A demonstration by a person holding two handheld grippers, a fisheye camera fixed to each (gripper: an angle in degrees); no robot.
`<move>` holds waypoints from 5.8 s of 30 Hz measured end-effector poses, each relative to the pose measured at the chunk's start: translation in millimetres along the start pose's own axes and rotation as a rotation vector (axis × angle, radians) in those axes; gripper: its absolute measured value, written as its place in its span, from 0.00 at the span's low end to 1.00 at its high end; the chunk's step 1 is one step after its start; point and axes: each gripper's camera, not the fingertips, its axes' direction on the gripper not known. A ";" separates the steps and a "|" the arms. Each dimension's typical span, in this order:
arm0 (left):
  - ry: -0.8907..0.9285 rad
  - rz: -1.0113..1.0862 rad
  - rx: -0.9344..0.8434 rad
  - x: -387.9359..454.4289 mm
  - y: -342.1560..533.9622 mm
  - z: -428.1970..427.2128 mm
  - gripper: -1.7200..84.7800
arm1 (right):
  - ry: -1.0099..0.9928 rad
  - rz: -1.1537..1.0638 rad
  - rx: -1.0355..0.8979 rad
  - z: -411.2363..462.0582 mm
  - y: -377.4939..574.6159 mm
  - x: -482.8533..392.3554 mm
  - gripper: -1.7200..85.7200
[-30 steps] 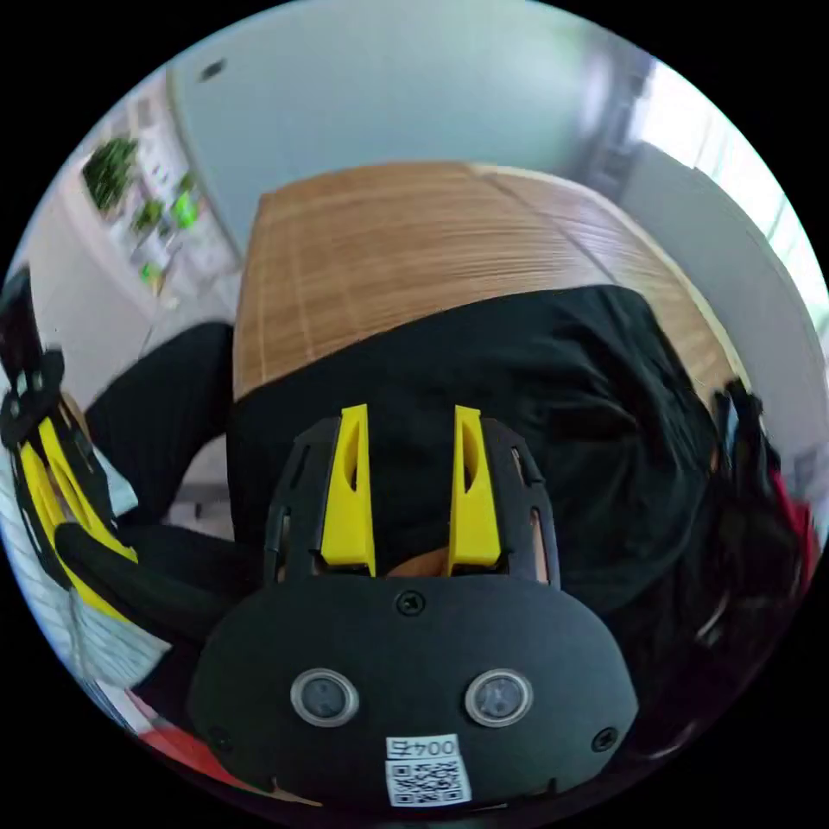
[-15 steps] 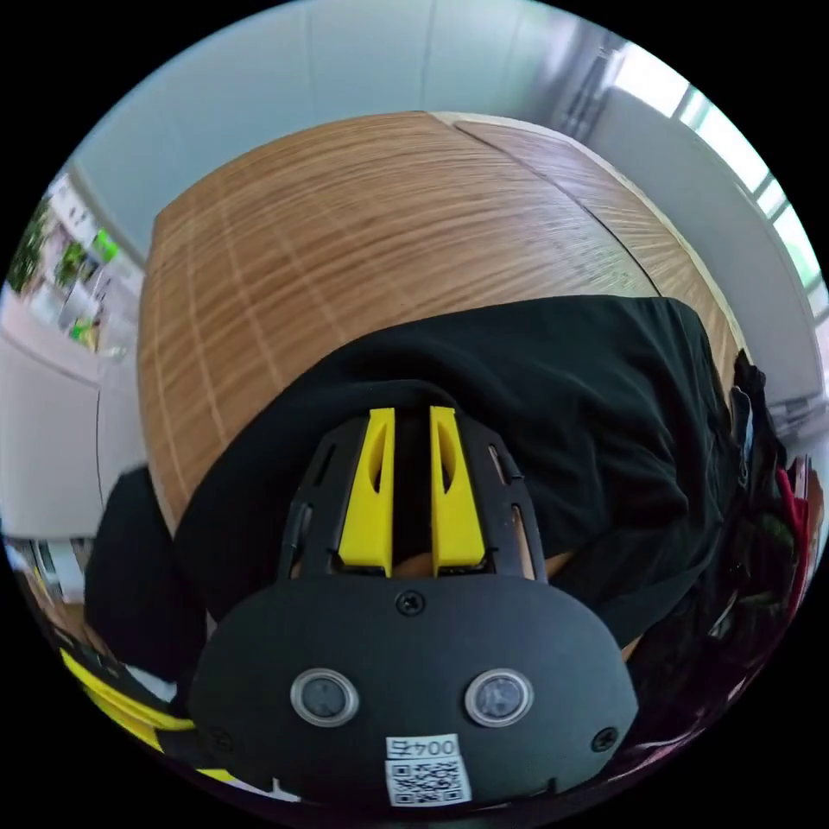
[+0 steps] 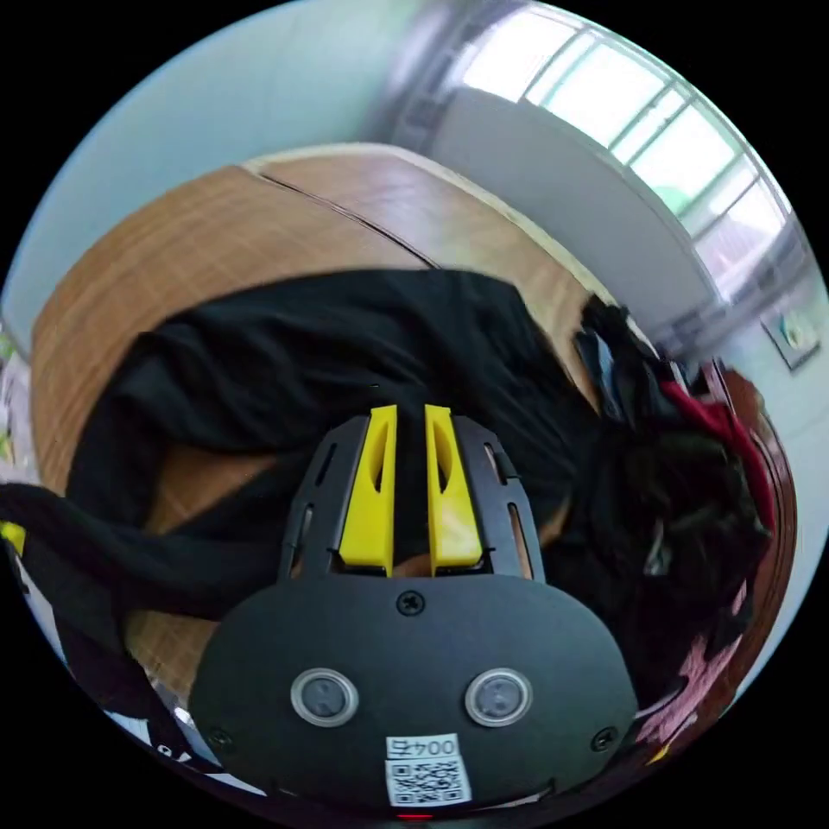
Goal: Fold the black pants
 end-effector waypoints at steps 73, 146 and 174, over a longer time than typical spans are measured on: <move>-0.243 0.162 -0.034 159.4 102.3 -285.8 0.03 | 0.254 -0.670 0.036 -47.8 406.6 -32.8 0.20; -0.264 0.503 -0.114 121.8 -175.9 131.7 0.10 | -0.064 -0.251 -0.070 -90.8 227.9 97.8 0.18; -0.385 0.576 -0.386 116.1 -76.7 396.9 0.15 | -0.079 -0.073 -0.008 -63.3 295.7 54.5 0.12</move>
